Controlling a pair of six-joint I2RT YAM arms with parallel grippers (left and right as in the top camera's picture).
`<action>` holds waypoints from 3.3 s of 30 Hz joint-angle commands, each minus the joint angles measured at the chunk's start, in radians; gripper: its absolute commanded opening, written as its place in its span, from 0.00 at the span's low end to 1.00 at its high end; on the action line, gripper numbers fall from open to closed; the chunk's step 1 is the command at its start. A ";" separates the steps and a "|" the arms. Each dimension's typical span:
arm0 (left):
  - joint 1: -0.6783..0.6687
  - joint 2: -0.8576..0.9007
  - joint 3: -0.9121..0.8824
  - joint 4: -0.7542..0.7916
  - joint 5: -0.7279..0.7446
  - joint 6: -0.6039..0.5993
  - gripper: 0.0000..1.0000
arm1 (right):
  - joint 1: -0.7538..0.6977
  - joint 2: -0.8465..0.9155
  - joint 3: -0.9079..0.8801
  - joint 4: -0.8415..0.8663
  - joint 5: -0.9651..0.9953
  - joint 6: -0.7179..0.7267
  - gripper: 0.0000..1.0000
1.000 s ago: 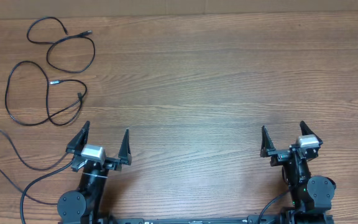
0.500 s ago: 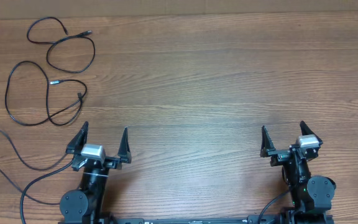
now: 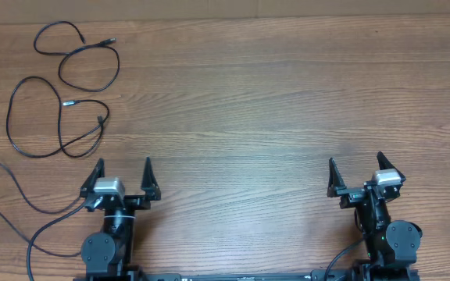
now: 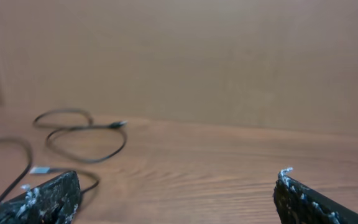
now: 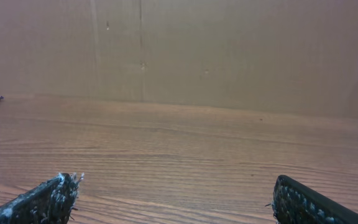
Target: Untangle cables
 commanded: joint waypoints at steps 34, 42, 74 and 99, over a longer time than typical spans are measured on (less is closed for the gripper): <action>-0.007 -0.013 -0.006 -0.132 -0.047 0.080 1.00 | 0.006 -0.010 -0.010 0.004 0.000 -0.001 1.00; -0.006 -0.012 -0.006 -0.129 -0.043 0.092 0.99 | 0.006 -0.010 -0.010 0.004 0.000 -0.001 1.00; -0.006 -0.011 -0.006 -0.128 -0.043 0.092 1.00 | 0.005 -0.010 -0.010 0.004 0.000 -0.001 1.00; -0.006 -0.011 -0.006 -0.128 -0.043 0.092 1.00 | 0.006 -0.010 -0.010 0.001 0.036 0.097 1.00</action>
